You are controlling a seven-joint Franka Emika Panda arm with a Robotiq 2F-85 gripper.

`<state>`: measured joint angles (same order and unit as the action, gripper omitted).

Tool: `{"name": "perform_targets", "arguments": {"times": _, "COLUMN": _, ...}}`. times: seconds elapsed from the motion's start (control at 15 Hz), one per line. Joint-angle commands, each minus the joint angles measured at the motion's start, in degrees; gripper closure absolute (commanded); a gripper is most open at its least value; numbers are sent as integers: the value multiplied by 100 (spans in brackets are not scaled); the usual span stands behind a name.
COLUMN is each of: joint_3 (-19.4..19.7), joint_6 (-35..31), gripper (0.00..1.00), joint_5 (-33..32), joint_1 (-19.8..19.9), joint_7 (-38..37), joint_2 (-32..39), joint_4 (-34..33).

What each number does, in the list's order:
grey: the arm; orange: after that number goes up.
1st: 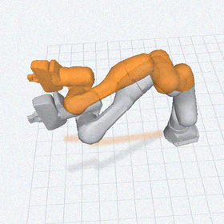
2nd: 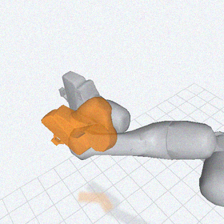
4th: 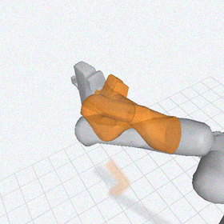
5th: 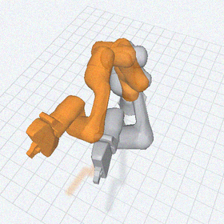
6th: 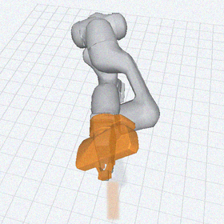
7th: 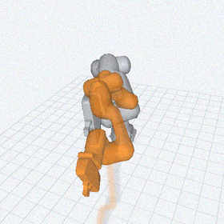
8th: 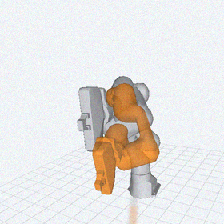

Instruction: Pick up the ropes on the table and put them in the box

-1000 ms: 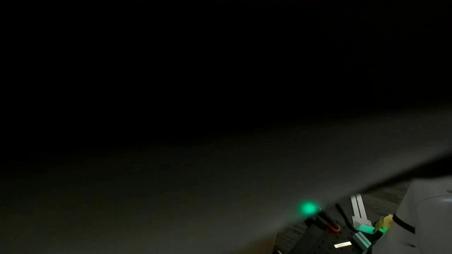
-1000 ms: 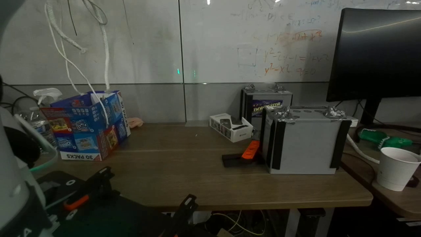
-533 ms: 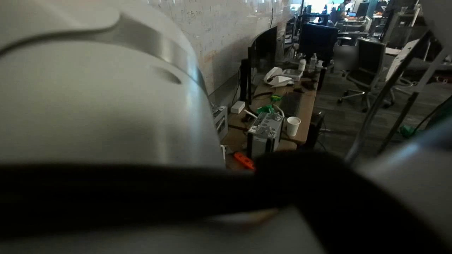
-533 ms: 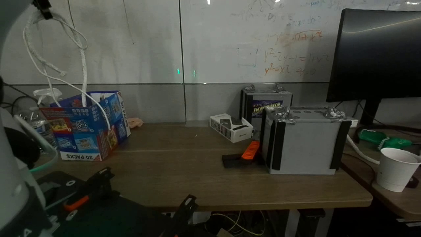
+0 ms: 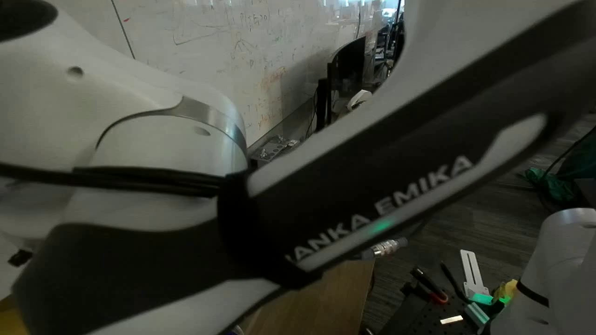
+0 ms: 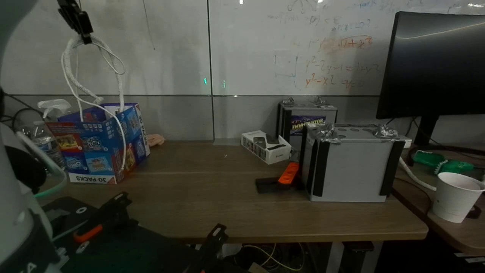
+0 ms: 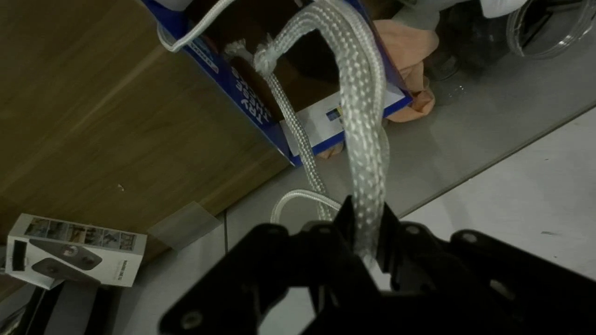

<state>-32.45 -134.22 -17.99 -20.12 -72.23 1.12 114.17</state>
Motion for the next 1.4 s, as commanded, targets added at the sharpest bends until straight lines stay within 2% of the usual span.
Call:
{"name": "perform_targets", "arguments": {"times": 0.0, "joint_3": 339, "joint_6": -55, "gripper": 91, "joint_5": 271, "joint_1": -197, "joint_7": 601, "joint_2": 220, "joint_4": -142}}
{"name": "perform_targets", "arguments": {"times": 0.87, "joint_3": 512, "joint_6": 326, "gripper": 92, "joint_5": 444, "joint_1": -884, "joint_7": 1685, "joint_2": 860, "joint_4": -396}}
{"name": "perform_targets", "arguments": {"times": 0.93, "joint_3": 541, "joint_6": 379, "gripper": 64, "joint_5": 459, "joint_1": -895, "joint_7": 1733, "joint_2": 845, "joint_4": -419}}
{"name": "perform_targets", "arguments": {"times": 1.0, "joint_3": 576, "joint_6": 448, "gripper": 64, "joint_5": 434, "joint_1": -904, "joint_7": 1814, "joint_2": 891, "joint_4": -443}}
{"name": "perform_targets", "arguments": {"times": 1.33, "joint_3": 805, "joint_6": 673, "gripper": 27, "joint_5": 479, "joint_1": -795, "joint_7": 2050, "joint_2": 736, "joint_4": -397}}
